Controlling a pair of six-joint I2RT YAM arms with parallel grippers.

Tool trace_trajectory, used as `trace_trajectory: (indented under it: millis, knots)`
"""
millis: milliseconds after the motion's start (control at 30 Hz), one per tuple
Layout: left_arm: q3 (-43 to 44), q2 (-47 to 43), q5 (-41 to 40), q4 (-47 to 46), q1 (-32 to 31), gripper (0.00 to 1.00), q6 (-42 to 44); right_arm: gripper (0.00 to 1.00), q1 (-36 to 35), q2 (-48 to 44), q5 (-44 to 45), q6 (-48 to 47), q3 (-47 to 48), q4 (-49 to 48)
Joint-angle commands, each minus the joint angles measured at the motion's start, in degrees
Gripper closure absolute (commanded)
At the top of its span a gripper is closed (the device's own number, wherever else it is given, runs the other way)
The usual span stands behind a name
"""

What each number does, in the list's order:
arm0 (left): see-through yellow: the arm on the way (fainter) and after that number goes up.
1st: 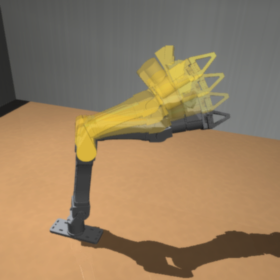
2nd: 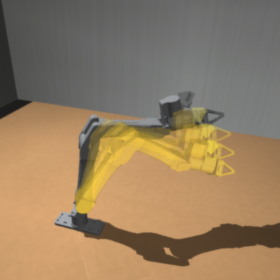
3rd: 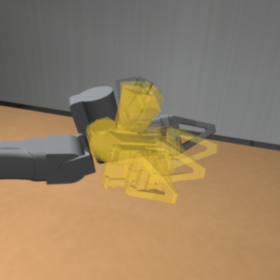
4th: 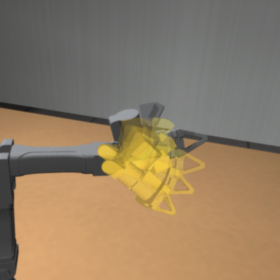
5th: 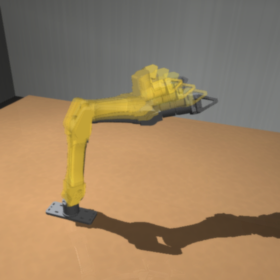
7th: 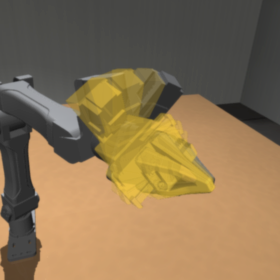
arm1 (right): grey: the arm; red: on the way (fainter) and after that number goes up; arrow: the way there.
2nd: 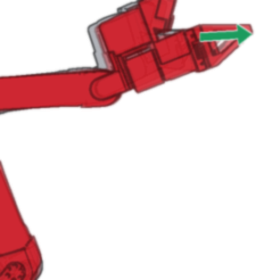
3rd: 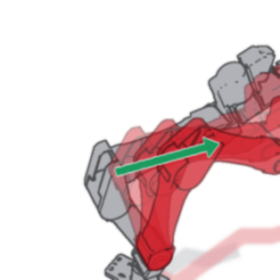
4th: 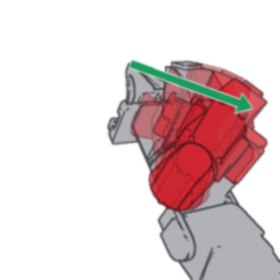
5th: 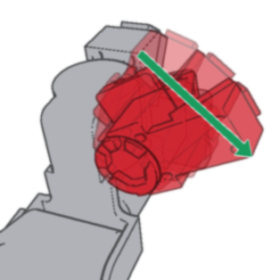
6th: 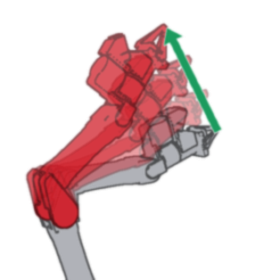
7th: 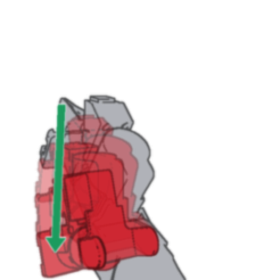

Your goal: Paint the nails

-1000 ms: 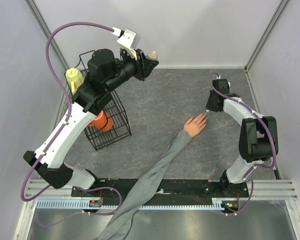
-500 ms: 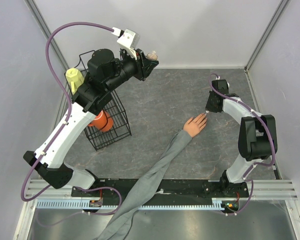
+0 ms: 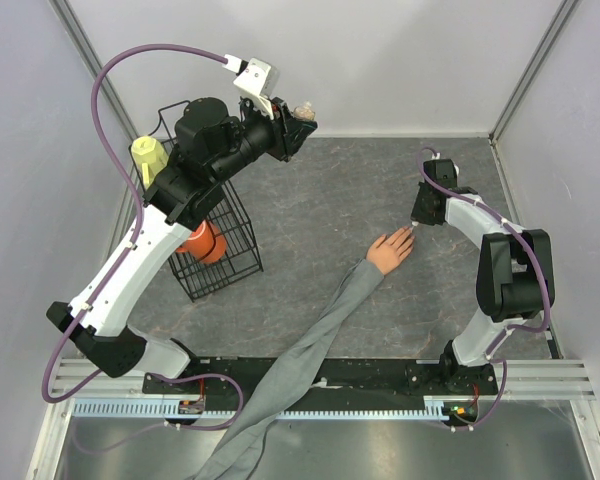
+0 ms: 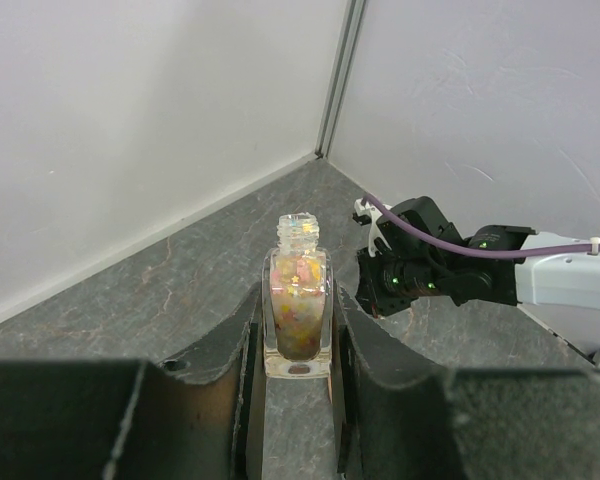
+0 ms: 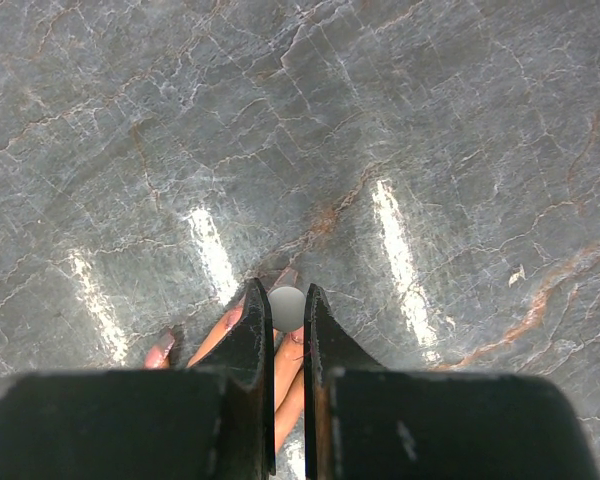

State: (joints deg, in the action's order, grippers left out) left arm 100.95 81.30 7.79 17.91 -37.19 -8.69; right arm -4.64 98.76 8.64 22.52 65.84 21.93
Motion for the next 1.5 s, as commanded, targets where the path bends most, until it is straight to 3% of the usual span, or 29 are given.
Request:
trace_trajectory:
  millis: [0,1467]
  knots:
    - [2.41,-0.17,0.65,-0.51,0.28,0.98,-1.51,1.0,0.25,0.38,1.81,0.24,1.22,-0.22]
    - [3.12,0.09,1.88,0.11,1.33,0.98,-1.16,1.0,0.87,3.54,2.69,0.15,5.26,0.74]
